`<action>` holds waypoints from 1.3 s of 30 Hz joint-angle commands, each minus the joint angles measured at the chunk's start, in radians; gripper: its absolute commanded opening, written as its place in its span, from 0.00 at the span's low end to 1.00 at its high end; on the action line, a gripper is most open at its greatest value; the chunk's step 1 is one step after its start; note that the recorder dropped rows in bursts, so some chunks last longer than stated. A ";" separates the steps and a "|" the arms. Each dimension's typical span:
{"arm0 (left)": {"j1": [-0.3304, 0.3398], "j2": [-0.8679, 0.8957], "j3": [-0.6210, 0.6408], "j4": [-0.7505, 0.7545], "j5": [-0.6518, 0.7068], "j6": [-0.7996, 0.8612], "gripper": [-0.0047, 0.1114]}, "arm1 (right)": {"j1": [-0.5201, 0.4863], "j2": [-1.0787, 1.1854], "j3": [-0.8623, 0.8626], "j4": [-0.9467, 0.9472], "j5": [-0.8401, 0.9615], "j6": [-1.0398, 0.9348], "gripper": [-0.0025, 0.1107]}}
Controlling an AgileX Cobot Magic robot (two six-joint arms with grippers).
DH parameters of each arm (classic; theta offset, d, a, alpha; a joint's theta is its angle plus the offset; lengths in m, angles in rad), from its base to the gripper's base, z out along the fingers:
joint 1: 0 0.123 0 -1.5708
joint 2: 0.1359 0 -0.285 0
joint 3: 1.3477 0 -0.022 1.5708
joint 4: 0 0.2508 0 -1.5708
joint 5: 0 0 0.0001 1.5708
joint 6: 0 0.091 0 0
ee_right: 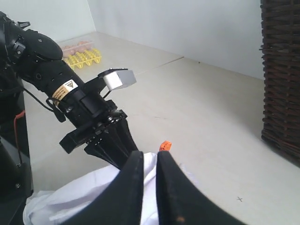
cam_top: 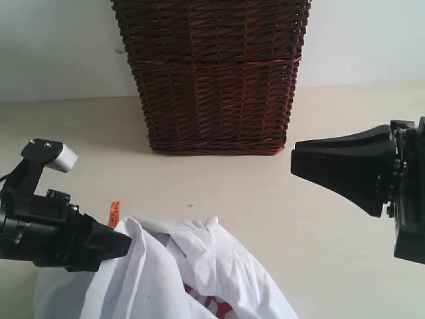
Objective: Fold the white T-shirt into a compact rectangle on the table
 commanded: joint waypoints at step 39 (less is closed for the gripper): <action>-0.001 -0.145 -0.493 -0.002 -0.273 -0.125 0.04 | 0.396 0.001 -0.278 -0.292 0.248 0.383 0.36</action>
